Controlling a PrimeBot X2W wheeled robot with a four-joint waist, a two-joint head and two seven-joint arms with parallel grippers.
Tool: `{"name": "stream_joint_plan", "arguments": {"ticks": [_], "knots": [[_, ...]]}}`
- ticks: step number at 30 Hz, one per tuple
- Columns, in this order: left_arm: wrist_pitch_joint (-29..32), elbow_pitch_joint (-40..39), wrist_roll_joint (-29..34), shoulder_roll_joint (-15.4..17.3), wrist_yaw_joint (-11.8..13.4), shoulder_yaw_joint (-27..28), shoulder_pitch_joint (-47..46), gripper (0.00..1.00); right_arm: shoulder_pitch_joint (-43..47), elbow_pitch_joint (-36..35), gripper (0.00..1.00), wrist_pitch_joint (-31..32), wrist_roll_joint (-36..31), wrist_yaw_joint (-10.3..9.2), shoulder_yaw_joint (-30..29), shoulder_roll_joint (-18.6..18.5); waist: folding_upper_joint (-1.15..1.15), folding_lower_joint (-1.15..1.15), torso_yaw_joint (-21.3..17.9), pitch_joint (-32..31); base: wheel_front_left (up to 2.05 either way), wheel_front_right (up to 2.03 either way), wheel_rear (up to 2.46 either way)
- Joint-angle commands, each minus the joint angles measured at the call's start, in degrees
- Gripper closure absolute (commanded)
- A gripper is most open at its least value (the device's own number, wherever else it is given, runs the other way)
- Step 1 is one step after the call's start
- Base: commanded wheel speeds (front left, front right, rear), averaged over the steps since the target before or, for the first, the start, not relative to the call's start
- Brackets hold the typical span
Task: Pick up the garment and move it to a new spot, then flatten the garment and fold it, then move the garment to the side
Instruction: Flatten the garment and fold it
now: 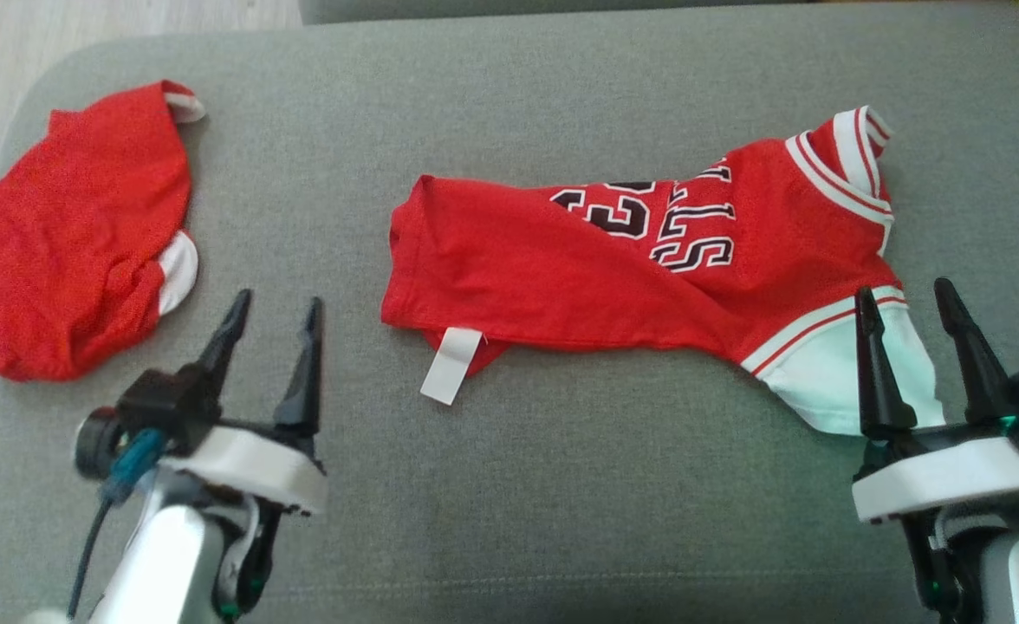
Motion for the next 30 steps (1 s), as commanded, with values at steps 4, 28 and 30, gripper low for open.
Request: {"name": "stream_joint_plan", "arguments": {"ticks": [4,28,30], "knots": [[4.59,-0.56,-1.20,0.36,-2.58,-0.54,-7.43,0.00,-2.63,-1.77,0.00,0.74,0.66,-0.04,1.95,-0.36,0.00,0.00,-0.24,2.89,0.00,0.00,0.00],[21.97,14.69,-10.04,0.20,-9.18,-5.00,-19.17,0.00,-6.12,2.05,0.00,0.56,2.25,-0.04,2.62,-0.36,0.00,0.00,-2.39,9.57,0.00,0.00,0.00],[21.52,14.71,-9.96,0.38,-9.20,-5.07,-19.28,0.56,-6.25,2.20,0.00,0.41,2.22,-0.04,2.66,-0.36,0.00,0.00,-2.40,9.61,0.00,0.00,0.00]]}}
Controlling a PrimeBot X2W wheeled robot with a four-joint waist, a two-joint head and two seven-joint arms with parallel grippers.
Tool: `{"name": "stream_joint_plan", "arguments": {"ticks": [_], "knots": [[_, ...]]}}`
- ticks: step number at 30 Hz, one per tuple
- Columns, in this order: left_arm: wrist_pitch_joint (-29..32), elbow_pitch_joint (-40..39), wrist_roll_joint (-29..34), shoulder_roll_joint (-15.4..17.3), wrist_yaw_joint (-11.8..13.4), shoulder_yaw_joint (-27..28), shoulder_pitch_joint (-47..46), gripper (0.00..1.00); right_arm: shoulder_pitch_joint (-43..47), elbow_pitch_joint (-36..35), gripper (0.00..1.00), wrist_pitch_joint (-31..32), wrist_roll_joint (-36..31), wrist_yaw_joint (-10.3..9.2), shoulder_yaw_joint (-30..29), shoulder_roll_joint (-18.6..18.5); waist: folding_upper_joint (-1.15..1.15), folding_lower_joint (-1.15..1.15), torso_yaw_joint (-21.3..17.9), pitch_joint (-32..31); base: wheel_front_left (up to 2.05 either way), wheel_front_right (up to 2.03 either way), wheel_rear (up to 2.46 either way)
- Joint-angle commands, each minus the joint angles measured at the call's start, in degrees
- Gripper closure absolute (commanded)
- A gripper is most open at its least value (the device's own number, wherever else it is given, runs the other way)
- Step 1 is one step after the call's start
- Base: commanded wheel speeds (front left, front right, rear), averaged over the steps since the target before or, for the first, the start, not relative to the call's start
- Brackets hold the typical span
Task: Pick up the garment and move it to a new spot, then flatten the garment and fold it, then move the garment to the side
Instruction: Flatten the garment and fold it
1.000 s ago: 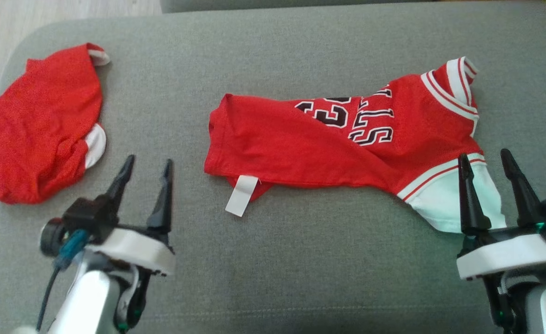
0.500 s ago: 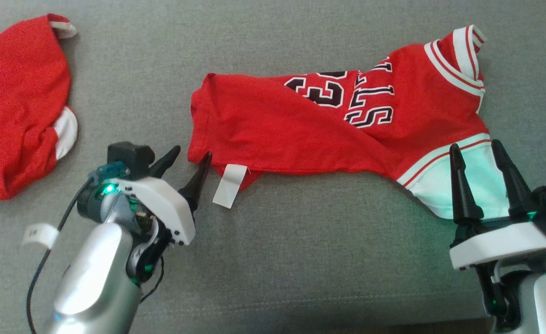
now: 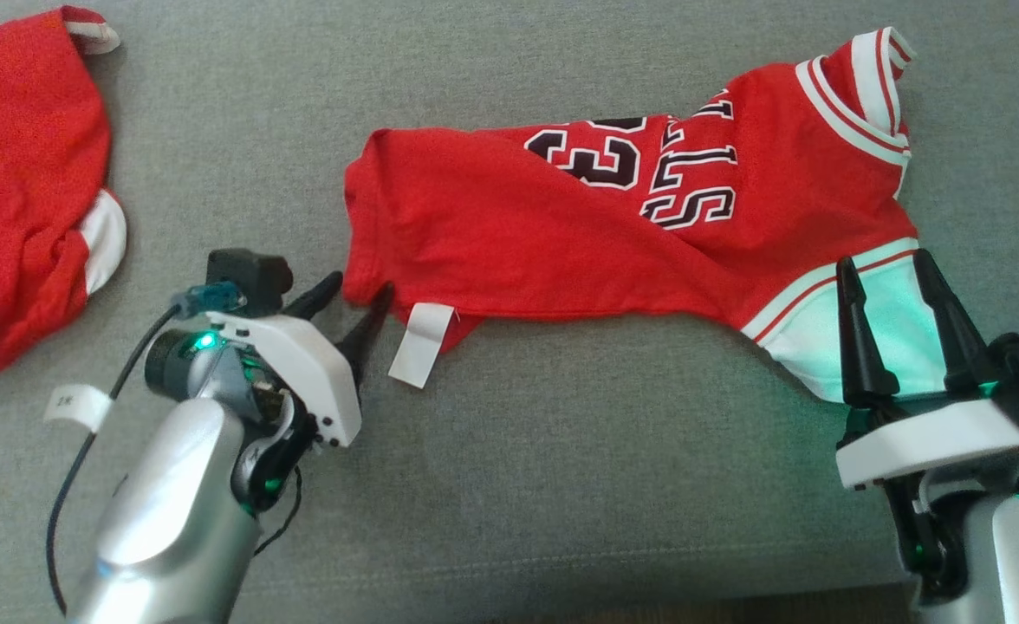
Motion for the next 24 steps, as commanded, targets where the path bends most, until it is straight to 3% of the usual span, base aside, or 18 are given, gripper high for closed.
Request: {"name": "stream_joint_plan", "arguments": {"ticks": [1,2,8,15,24], "knots": [[-1.01,-1.78,0.00,1.82,-0.15,1.82,-2.49,0.96,-1.44,-1.76,0.00,-0.56,0.20,-0.04,1.41,-0.35,0.00,0.00,0.02,0.00,0.00,0.00,0.00],[-1.30,-1.93,0.13,1.96,-0.15,1.78,-2.51,1.00,-1.43,-1.66,0.00,-0.51,0.12,-0.04,1.34,-0.35,0.00,0.00,0.05,-0.01,0.00,0.00,0.00],[-2.12,-4.10,0.80,2.88,0.39,1.46,-1.68,1.00,-1.04,-0.70,0.00,1.08,0.09,-0.04,0.42,-0.35,0.00,0.00,0.33,-0.25,0.00,0.00,0.00],[-2.02,-8.39,1.01,3.72,1.33,1.18,0.21,1.00,1.24,3.18,0.00,10.92,-0.10,-0.04,-4.97,-0.35,0.00,0.00,0.76,-0.17,0.00,0.00,0.00],[-1.82,-12.89,1.16,4.49,2.30,1.13,0.66,1.00,2.43,3.26,0.00,19.15,-1.29,-0.04,-9.54,-0.35,0.00,0.00,1.67,1.84,0.00,0.00,0.00]]}}
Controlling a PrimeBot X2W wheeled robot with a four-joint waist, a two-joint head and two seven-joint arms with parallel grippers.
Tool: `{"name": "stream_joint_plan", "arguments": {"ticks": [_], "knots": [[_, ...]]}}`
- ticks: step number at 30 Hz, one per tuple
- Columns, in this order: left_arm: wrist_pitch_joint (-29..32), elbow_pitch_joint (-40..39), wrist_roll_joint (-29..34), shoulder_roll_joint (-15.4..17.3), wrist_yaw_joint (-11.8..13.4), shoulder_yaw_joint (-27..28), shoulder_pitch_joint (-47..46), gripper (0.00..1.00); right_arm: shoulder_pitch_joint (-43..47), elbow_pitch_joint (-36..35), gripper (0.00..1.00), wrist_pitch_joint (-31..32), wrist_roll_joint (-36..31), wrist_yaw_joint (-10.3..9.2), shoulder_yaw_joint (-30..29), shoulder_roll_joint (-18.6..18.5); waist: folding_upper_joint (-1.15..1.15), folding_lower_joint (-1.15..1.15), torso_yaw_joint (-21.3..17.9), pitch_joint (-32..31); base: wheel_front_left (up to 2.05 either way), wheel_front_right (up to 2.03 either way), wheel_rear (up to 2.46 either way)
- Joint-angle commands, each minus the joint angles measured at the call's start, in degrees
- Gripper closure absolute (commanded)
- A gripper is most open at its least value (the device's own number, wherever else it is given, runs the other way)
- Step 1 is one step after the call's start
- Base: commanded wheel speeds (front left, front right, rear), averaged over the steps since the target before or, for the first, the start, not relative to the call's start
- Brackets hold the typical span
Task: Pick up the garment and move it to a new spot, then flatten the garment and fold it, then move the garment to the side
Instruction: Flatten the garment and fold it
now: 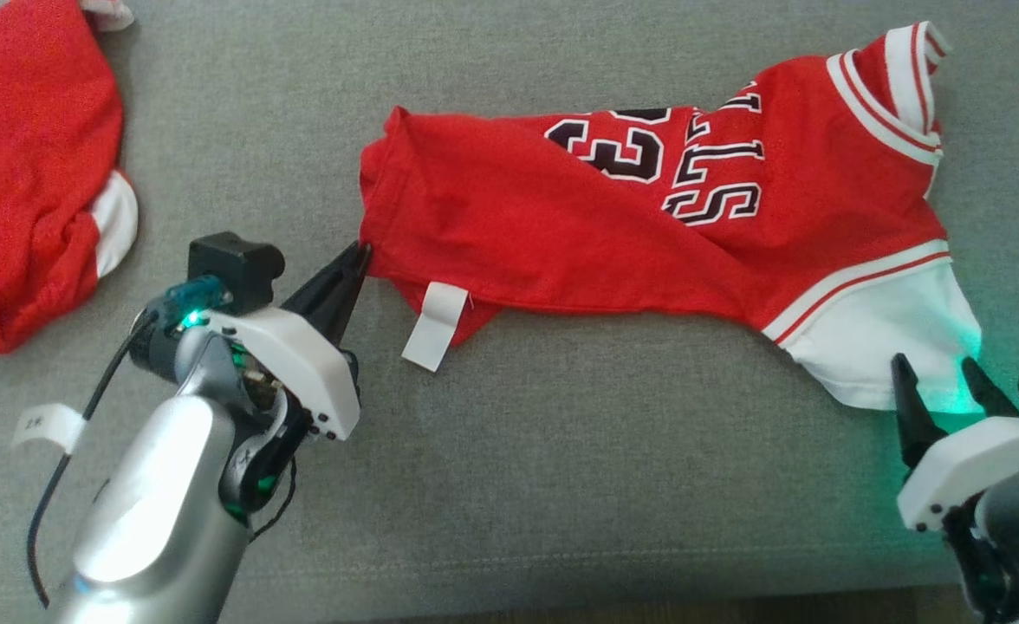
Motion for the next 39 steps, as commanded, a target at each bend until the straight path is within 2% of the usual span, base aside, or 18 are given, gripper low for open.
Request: {"name": "stream_joint_plan", "arguments": {"ticks": [1,12,13,15,20,28,39], "knots": [[-0.15,-2.56,0.41,1.84,0.72,1.92,-1.28,1.00,0.38,-2.78,0.00,1.43,-0.55,-0.04,-0.04,-0.39,0.00,0.00,0.20,0.61,0.00,0.00,0.00],[-0.15,-3.60,0.33,2.51,1.29,1.99,-1.67,1.00,0.64,-1.44,0.00,5.03,1.51,-0.04,-3.06,-0.39,0.00,0.00,0.30,2.05,0.00,0.00,0.00],[-0.28,-3.64,0.32,2.60,1.36,2.06,-1.67,1.00,0.55,-1.11,0.26,5.33,2.16,-0.04,-3.03,-0.39,0.00,0.00,0.28,2.14,0.00,0.00,0.00],[-0.62,-3.71,0.33,2.71,1.55,2.17,-1.63,1.00,0.47,-0.76,1.00,5.85,3.19,-0.04,-2.94,-0.39,0.00,0.00,0.25,2.15,0.00,0.00,0.00],[-2.98,-4.66,0.61,2.92,2.02,2.58,-1.12,1.00,0.60,-2.72,1.00,4.96,4.90,-0.04,-2.35,-0.39,0.00,0.00,0.08,1.00,0.00,0.00,0.00],[-7.93,-11.04,1.69,3.75,3.64,4.43,-0.88,1.00,-1.24,-13.97,1.00,-1.81,5.96,-0.04,-1.05,-0.40,0.00,0.00,-0.29,-4.01,0.00,0.00,0.00],[-10.34,-24.12,3.99,5.91,6.27,8.49,-6.89,1.00,-12.54,-25.08,1.00,-6.74,5.50,-0.04,-0.54,-5.10,0.00,0.00,-0.34,-11.53,0.00,0.00,0.00]]}}
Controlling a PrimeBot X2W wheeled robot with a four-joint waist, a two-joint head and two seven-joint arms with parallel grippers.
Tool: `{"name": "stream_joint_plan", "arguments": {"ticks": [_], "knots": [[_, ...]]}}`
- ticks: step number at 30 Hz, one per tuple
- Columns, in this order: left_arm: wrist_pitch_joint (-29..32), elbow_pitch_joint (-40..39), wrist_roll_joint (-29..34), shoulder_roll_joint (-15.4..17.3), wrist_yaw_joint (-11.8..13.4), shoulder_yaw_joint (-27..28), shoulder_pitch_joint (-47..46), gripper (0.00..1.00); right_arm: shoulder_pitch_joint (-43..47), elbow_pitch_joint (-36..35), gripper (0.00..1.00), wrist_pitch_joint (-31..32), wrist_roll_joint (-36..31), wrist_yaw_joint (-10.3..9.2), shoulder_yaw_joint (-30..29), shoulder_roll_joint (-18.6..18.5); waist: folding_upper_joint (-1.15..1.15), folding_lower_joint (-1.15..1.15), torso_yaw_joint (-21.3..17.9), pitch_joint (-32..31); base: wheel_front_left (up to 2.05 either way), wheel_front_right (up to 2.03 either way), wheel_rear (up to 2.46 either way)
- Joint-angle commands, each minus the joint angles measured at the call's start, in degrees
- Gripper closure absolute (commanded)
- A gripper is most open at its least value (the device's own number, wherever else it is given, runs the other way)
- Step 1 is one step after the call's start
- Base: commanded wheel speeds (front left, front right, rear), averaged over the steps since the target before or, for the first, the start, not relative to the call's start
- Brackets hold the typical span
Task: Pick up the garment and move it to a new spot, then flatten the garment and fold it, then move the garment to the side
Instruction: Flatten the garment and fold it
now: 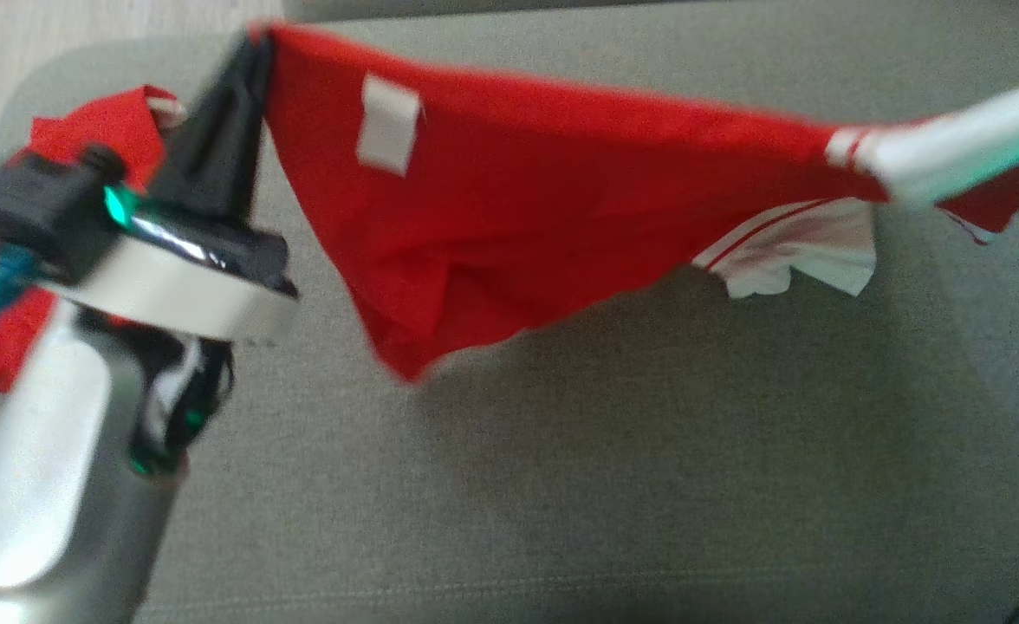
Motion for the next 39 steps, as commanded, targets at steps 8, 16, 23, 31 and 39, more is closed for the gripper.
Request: {"name": "stream_joint_plan", "arguments": {"ticks": [8,16,23,31,39], "knots": [[2.65,-5.68,0.52,3.36,0.66,5.36,-13.51,1.00,-16.74,-4.62,1.00,0.34,0.91,-0.04,1.60,-4.24,0.00,0.00,-0.35,-4.52,0.00,0.00,0.00],[5.37,-5.85,0.38,3.55,0.75,5.27,-18.69,1.00,-25.59,-1.13,1.00,1.99,3.31,-0.04,2.35,-7.44,0.00,0.00,-0.35,-5.43,0.00,0.00,0.00],[5.19,-2.33,-1.28,2.04,0.51,4.90,-21.08,1.00,-28.64,3.36,1.00,1.47,4.98,-0.04,3.83,-8.16,0.00,0.00,-0.30,-3.08,0.00,0.00,0.00],[1.30,10.86,-2.19,-1.11,-1.73,3.78,-30.57,1.00,-38.14,15.44,1.00,-3.79,6.59,-0.04,7.44,-8.06,0.00,0.00,-0.78,2.88,0.00,0.00,0.00],[-6.39,30.89,-1.03,-2.64,-4.74,3.79,-45.92,1.00,-58.78,37.60,1.00,-14.08,5.42,-0.04,14.73,-5.69,0.00,0.00,-2.07,7.41,0.00,0.00,0.00]]}}
